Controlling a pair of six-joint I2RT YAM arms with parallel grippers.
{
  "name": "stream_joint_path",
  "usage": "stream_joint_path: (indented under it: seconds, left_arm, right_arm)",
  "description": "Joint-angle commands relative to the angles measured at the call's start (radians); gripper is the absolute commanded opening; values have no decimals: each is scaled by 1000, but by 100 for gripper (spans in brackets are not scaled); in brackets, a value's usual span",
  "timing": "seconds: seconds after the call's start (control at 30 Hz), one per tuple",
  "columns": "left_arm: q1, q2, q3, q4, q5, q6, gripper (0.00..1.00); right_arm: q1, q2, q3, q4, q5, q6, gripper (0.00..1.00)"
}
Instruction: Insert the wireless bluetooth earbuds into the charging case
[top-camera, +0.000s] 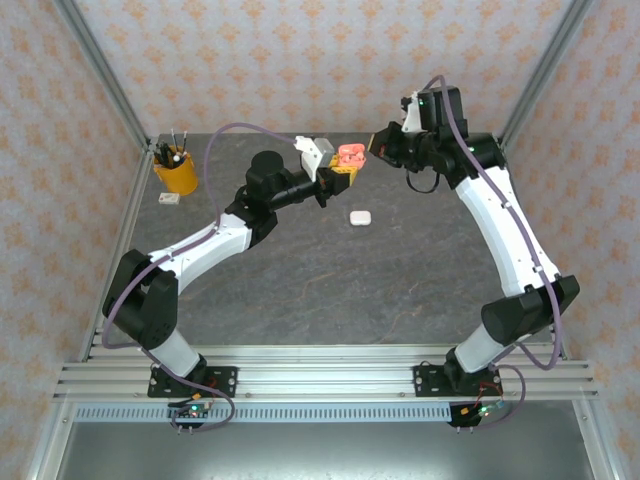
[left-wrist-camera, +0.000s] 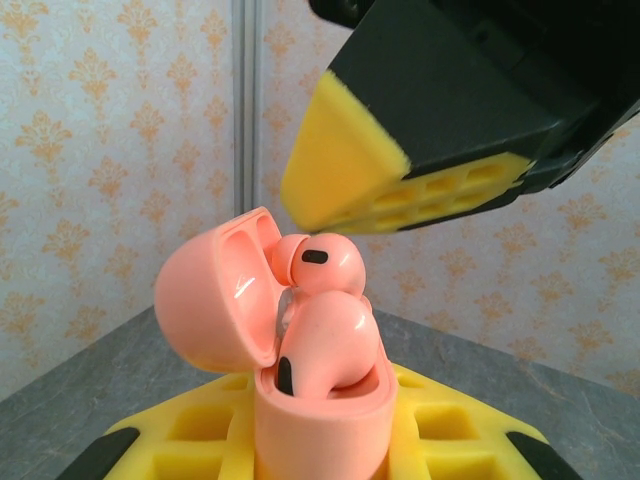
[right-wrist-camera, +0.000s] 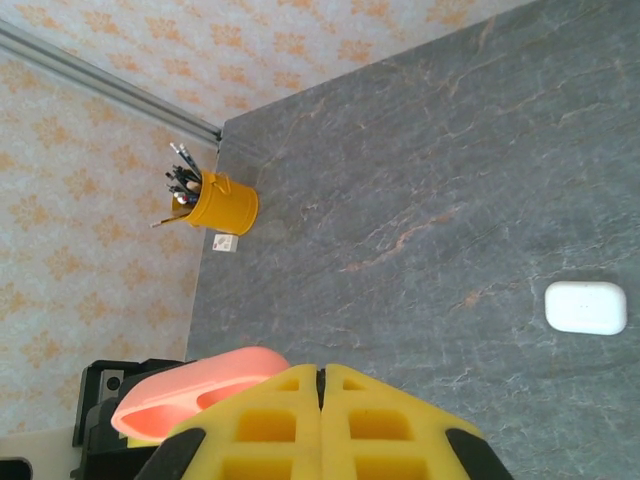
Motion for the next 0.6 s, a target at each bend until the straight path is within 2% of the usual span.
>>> stream_joint_path:
  seconds: [0.0,0.57]
  left_arm:
    - [-1,-40,-2,54,-10,-7,0]
    - [-1,-26,6,61,-6,-16,0]
  right_arm:
    - [-3,3,-11,36,-43,19,0]
    - [-3,7,-20,68,-142,-15,0]
